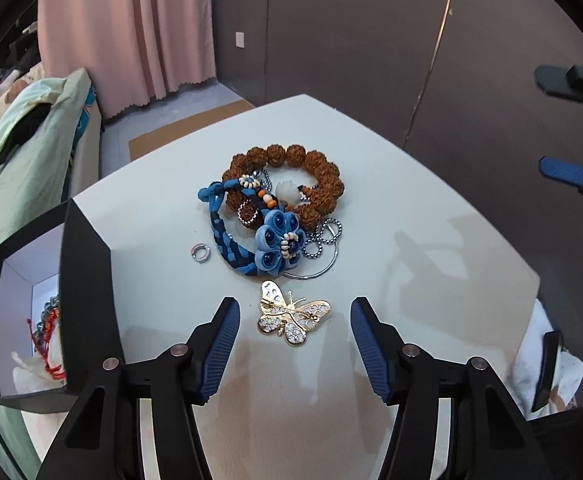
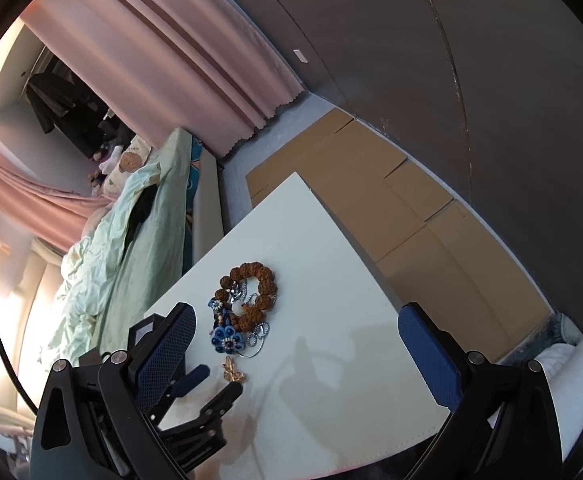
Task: Organize jewelry
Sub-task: 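Grasp the gold butterfly pendant with the left gripper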
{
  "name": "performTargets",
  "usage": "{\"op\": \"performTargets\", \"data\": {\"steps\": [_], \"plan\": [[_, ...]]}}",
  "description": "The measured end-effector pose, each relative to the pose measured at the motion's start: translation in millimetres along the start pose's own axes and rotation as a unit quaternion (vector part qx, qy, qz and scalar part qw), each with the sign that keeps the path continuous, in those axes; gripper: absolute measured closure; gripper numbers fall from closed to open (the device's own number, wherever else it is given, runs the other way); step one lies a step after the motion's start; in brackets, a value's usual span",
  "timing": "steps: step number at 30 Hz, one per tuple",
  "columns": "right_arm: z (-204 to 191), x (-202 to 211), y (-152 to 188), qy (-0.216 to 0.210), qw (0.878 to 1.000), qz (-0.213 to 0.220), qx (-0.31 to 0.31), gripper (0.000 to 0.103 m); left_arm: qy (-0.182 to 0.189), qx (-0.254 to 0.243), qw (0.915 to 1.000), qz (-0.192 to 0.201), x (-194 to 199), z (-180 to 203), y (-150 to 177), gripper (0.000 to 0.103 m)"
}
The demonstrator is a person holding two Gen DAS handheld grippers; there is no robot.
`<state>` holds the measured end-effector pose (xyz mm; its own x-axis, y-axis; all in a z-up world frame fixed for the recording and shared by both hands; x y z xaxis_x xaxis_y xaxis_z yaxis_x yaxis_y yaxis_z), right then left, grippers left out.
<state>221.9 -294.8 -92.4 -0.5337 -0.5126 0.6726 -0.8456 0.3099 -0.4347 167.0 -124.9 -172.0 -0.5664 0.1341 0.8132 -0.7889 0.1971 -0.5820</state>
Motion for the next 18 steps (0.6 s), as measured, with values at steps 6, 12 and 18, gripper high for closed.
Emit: {"op": "performTargets", "data": {"steps": [6, 12, 18], "plan": [[-1.7, -2.4, 0.3, -0.001, 1.0, -0.004, 0.004, 0.0, -0.008, -0.005, 0.9999, -0.01, -11.3, -2.1, 1.3, 0.055], [-2.6, -3.2, 1.6, -0.001, 1.0, -0.008, 0.008, 0.0, -0.006, -0.013, 0.9999, 0.001, -11.5, -3.5, 1.1, 0.056], [-6.6, -6.2, 5.7, 0.001, 1.0, -0.014, 0.018, 0.0, -0.002, 0.009, 1.0, 0.004, -8.8, -11.4, 0.7, 0.062]]}}
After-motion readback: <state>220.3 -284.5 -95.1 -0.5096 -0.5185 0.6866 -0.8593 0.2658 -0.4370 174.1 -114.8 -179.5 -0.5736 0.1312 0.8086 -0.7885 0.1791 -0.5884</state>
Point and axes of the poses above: each gripper's, at about its wrist camera, not at the fingertips, and x roughly against the way its jaws point, z to its right, y to its underside, the point moved 8 cm from there along -x, roughly the way its jaws point, and after that the axes turned 6 degrees about -x, right-handed, at the moved point
